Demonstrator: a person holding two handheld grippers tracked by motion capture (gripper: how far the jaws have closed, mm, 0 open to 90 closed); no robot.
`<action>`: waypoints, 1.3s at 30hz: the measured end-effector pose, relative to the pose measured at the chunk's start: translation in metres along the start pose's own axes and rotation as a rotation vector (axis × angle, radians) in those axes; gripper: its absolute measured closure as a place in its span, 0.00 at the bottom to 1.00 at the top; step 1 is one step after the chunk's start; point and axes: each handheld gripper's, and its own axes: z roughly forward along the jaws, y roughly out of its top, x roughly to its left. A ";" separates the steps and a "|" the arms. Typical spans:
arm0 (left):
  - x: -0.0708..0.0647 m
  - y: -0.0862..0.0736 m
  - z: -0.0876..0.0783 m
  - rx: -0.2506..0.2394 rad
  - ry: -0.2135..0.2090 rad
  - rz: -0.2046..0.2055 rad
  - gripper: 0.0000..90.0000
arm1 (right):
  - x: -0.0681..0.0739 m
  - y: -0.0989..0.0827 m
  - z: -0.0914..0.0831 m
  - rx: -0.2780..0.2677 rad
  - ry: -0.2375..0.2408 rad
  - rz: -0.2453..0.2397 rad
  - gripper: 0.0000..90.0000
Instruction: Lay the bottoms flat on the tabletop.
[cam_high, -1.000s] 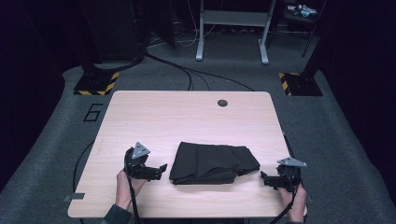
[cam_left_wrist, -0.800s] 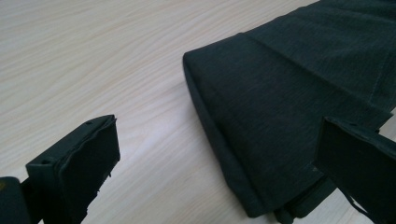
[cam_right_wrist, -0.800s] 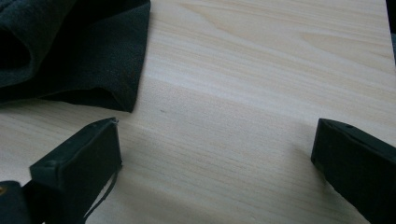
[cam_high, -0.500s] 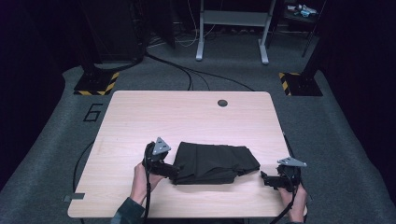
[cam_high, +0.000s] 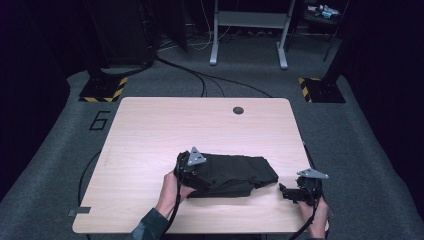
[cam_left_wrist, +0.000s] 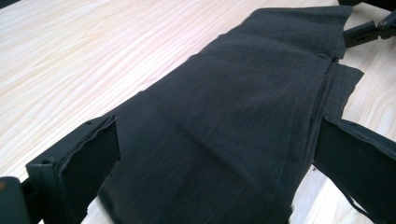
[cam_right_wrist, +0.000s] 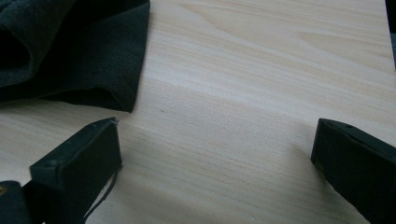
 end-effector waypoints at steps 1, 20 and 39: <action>-0.001 0.001 0.003 0.003 -0.002 0.010 0.00 | 0.000 0.000 0.000 0.002 0.000 0.000 0.01; -0.059 0.025 0.061 0.120 -0.077 0.179 0.05 | 0.000 0.000 0.000 0.004 0.001 -0.001 0.01; -0.061 0.035 0.075 0.136 -0.134 0.195 0.71 | 0.000 0.000 0.000 0.008 0.001 0.004 0.01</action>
